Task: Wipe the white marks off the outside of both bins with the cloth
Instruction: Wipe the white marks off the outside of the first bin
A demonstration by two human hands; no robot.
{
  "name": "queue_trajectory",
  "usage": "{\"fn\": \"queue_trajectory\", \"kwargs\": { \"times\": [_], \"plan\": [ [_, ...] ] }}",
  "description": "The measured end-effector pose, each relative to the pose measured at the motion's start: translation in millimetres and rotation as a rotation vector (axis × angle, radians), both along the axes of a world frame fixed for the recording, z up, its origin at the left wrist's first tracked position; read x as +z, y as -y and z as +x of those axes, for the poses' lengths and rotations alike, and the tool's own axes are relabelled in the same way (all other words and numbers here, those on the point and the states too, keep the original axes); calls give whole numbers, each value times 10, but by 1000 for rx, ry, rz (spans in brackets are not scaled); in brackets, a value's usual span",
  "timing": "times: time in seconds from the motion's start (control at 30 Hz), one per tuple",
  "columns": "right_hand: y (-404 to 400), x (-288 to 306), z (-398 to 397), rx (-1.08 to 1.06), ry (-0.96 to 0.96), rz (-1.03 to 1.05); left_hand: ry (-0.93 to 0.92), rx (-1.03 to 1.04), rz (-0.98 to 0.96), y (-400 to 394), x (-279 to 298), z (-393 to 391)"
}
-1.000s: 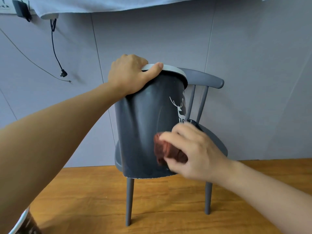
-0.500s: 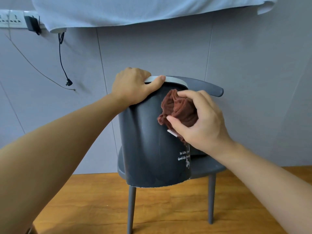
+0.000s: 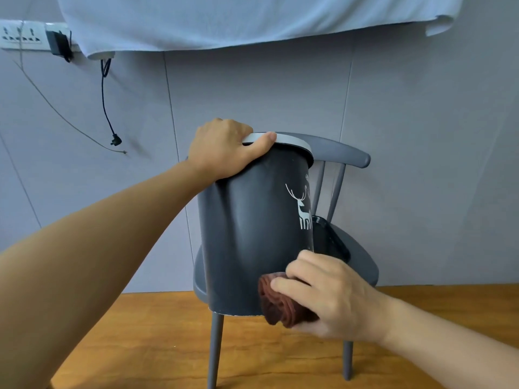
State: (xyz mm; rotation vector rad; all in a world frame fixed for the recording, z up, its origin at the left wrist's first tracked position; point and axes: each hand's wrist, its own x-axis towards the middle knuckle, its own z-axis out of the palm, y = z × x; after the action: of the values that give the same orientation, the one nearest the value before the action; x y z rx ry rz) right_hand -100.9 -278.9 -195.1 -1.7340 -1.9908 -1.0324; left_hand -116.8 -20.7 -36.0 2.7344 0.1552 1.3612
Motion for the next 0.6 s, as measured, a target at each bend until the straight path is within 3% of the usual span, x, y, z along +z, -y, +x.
{"fn": "queue_trajectory", "kwargs": {
  "times": [0.2, 0.3, 0.5, 0.6],
  "plan": [
    [8, 373, 249, -175, -477, 594, -6, -2, -20, -36, -13, -12],
    [-97, 426, 275, -199, -628, 836, 12, -52, -6, -41, -30, -37],
    [-326, 64, 133, -239, -403, 657, 123, -152, 77, -3, -102, -80],
    [-362, -12, 60, -298, -379, 562, 124, -262, 141, -47, -73, -128]
  ]
}}
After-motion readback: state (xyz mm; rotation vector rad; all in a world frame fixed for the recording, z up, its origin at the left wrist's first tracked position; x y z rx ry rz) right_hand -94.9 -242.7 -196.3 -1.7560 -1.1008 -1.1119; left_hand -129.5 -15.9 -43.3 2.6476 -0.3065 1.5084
